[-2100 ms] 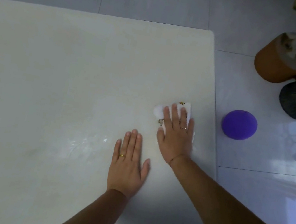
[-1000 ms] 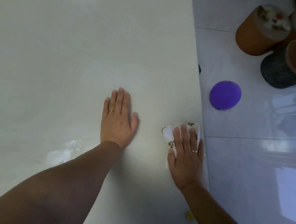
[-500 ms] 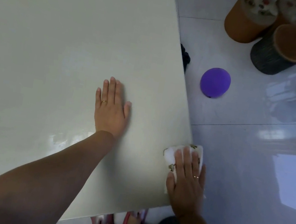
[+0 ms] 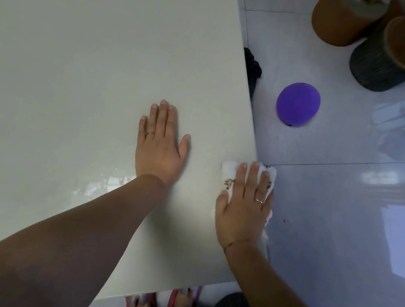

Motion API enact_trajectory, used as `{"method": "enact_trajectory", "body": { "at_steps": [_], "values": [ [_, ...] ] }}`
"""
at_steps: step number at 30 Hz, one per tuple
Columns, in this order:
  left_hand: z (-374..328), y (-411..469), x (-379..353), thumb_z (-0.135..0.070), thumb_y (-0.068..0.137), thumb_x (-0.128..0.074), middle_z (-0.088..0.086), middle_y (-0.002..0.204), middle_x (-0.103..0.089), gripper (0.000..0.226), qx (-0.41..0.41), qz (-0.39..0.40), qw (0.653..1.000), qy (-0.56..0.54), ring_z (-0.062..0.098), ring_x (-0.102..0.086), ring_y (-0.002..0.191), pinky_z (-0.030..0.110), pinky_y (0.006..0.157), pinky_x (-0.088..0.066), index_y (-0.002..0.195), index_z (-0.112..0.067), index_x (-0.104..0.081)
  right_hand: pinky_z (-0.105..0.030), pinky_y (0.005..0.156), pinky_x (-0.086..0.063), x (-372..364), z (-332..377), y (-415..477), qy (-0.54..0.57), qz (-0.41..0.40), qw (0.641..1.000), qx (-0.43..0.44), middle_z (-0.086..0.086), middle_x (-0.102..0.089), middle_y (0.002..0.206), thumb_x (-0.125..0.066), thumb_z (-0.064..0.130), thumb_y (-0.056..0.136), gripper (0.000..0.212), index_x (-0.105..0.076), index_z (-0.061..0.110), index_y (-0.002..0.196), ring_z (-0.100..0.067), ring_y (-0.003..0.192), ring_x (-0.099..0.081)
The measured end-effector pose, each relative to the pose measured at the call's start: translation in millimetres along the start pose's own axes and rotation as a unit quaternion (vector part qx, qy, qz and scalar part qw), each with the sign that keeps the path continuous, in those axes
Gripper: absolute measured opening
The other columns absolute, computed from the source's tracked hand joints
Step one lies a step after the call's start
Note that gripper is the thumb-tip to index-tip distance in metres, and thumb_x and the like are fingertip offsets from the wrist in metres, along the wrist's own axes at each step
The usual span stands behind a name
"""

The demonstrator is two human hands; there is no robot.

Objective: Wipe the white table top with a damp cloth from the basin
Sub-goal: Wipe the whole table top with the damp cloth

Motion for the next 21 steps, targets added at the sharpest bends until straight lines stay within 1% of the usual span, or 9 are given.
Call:
{"method": "enact_trajectory", "body": {
  "at_steps": [5,6,8,10,13,15,17,19,21],
  "values": [
    [0.5,-0.1,0.1,-0.046,0.096,-0.018,0.008,0.161,-0.009,0.067,0.003,0.006,1.000,-0.004,0.022,-0.003,0.149,0.032,0.118,0.011,0.153,-0.010,-0.011,-0.054,0.117,-0.014,-4.2,37.7,24.6,-0.029,0.024,0.973,0.229,-0.007,-0.015,0.159,-0.031,0.037,0.088,0.067,-0.020,0.016,0.151,-0.028,0.147,-0.006],
    [0.8,0.0,0.2,-0.045,0.096,-0.019,0.008,0.161,-0.010,0.067,0.004,0.007,1.000,-0.006,0.022,-0.003,0.149,0.032,0.118,0.010,0.153,-0.010,-0.011,-0.052,0.117,-0.013,-2.1,34.2,35.5,-0.030,0.027,0.969,0.244,-0.006,-0.014,0.159,-0.029,0.037,0.089,0.066,-0.018,0.017,0.151,-0.027,0.147,-0.006],
    [0.8,0.1,0.3,-0.045,0.096,-0.020,0.009,0.161,-0.011,0.067,0.005,0.011,1.000,-0.008,0.022,-0.004,0.149,0.033,0.118,0.008,0.153,-0.010,-0.013,-0.050,0.117,-0.013,4.7,21.6,67.6,-0.021,0.021,0.981,0.192,-0.006,-0.012,0.160,-0.026,0.037,0.091,0.065,-0.015,0.017,0.151,-0.027,0.147,-0.006],
    [-0.1,0.0,1.0,-0.044,0.095,-0.021,0.009,0.161,-0.012,0.067,0.004,0.017,1.000,-0.010,0.023,-0.006,0.148,0.034,0.119,0.006,0.152,-0.010,-0.014,-0.048,0.117,-0.012,12.9,14.8,103.4,0.011,0.008,0.996,0.089,-0.009,-0.011,0.160,-0.028,0.034,0.093,0.063,-0.012,0.014,0.151,-0.030,0.147,-0.007],
    [-0.2,0.9,1.6,-0.044,0.095,-0.023,0.010,0.160,-0.015,0.067,0.004,0.022,1.000,-0.014,0.024,-0.008,0.148,0.036,0.119,0.003,0.152,-0.008,-0.018,-0.045,0.118,-0.003,15.6,28.9,128.1,0.045,0.009,0.999,-0.021,-0.012,-0.001,0.160,-0.028,0.033,0.096,0.065,-0.001,0.010,0.151,-0.031,0.147,-0.002],
    [-0.7,1.1,2.2,-0.043,0.095,-0.024,0.011,0.160,-0.016,0.067,0.004,0.024,1.000,-0.013,0.025,-0.009,0.148,0.037,0.120,0.000,0.152,-0.008,-0.019,-0.045,0.119,0.006,14.1,46.2,126.2,0.015,0.011,1.000,0.014,-0.011,0.006,0.160,-0.024,0.035,0.096,0.066,0.003,0.010,0.151,-0.029,0.147,0.007],
    [-1.4,1.1,3.5,-0.043,0.095,-0.025,0.011,0.159,-0.017,0.067,0.004,0.024,1.000,-0.012,0.025,-0.010,0.148,0.038,0.120,-0.002,0.151,-0.007,-0.020,-0.044,0.117,0.013,15.1,58.4,122.0,-0.014,0.021,0.993,0.111,-0.007,0.007,0.160,-0.024,0.036,0.095,0.067,0.003,0.013,0.151,-0.025,0.147,0.011],
    [-0.7,0.7,3.6,-0.042,0.095,-0.026,0.012,0.159,-0.018,0.067,0.005,0.026,0.999,-0.018,0.025,-0.010,0.148,0.039,0.120,-0.003,0.151,-0.007,-0.021,-0.043,0.118,0.011,17.3,61.0,127.0,-0.019,0.029,0.979,0.202,-0.004,0.004,0.161,-0.027,0.037,0.094,0.067,-0.001,0.015,0.152,-0.022,0.147,0.009],
    [-1.2,0.7,3.5,-0.042,0.094,-0.026,0.012,0.159,-0.017,0.067,0.005,0.031,0.999,-0.018,0.024,-0.009,0.148,0.040,0.120,-0.004,0.151,-0.007,-0.020,-0.043,0.119,0.008,22.1,57.9,145.2,-0.020,0.024,0.972,0.232,-0.003,0.000,0.161,-0.030,0.036,0.094,0.066,-0.005,0.017,0.152,-0.021,0.147,0.005]
  ]
}}
Point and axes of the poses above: each hand's wrist, its own y-axis towards the middle knuckle, its own x-axis out of the back of the hand, z = x × y, the point moved 8 cm from there along y, towards the middle knuckle
